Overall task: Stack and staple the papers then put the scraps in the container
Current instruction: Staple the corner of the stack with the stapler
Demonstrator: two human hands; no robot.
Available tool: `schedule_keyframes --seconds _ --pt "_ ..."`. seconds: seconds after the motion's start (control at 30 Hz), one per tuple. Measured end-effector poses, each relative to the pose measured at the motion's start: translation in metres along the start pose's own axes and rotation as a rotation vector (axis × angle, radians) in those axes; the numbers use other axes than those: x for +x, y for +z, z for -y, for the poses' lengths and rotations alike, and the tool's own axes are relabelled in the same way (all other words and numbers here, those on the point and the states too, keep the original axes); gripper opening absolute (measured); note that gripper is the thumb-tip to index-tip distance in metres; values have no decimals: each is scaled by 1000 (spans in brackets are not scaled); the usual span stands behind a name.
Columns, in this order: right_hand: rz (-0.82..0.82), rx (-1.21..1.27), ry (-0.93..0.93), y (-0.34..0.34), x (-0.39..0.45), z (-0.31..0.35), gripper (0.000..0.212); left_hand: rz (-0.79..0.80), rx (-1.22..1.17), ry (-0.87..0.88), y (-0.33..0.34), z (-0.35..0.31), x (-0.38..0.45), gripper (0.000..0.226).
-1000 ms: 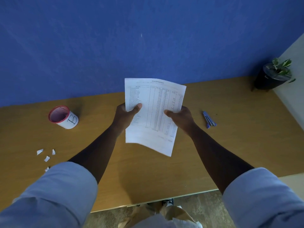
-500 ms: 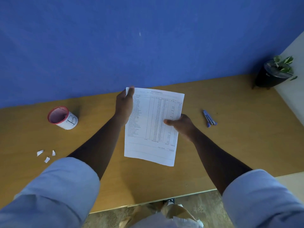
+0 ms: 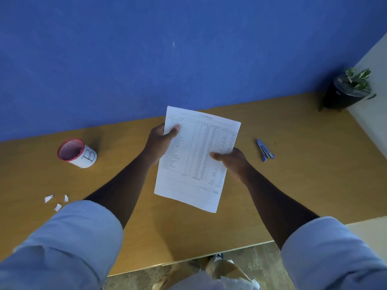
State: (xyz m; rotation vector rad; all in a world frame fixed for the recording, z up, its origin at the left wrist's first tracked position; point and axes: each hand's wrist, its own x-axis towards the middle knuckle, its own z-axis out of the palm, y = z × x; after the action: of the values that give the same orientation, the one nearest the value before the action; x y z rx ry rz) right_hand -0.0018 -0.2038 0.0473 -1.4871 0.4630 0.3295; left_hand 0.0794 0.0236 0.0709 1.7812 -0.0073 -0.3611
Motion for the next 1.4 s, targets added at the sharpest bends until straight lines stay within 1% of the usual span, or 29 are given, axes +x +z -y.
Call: schedule_keyframes --seconds 0.1,0.23,0.3,0.4,0.5,0.6,0.67,0.73,0.83,0.97,1.07,1.2,1.4 --pt "6 4 2 -3 1 -5 22 23 77 19 2 10 -2 30" --pt "-21 26 -3 -9 2 -12 29 4 118 14 9 14 2 29" --pt "-45 49 15 -15 7 -17 28 2 150 10 12 14 4 28" --pt "-123 131 65 -28 16 -23 24 20 193 -17 14 16 10 28" --pt "-258 165 81 -41 25 -29 22 28 265 -31 13 21 13 30" --pt "-441 113 79 -58 36 -35 6 23 332 0 16 29 16 27" --pt "-581 -21 87 -69 41 -39 13 14 385 9 18 36 18 25" --pt "-719 -174 128 -80 41 -41 14 31 433 -2 20 42 19 27" --pt "-823 -328 153 -96 46 -49 39 62 487 -19 25 50 20 28" --pt "-867 -484 221 -107 51 -54 51 70 544 -36 33 56 19 28" --pt "-837 -592 247 -109 54 -57 54 65 579 -51 39 59 18 27" --pt "-787 -669 254 -110 58 -64 50 77 604 -55 47 63 17 28" --pt "-803 -707 242 -110 63 -70 40 94 609 -64 57 68 18 29"
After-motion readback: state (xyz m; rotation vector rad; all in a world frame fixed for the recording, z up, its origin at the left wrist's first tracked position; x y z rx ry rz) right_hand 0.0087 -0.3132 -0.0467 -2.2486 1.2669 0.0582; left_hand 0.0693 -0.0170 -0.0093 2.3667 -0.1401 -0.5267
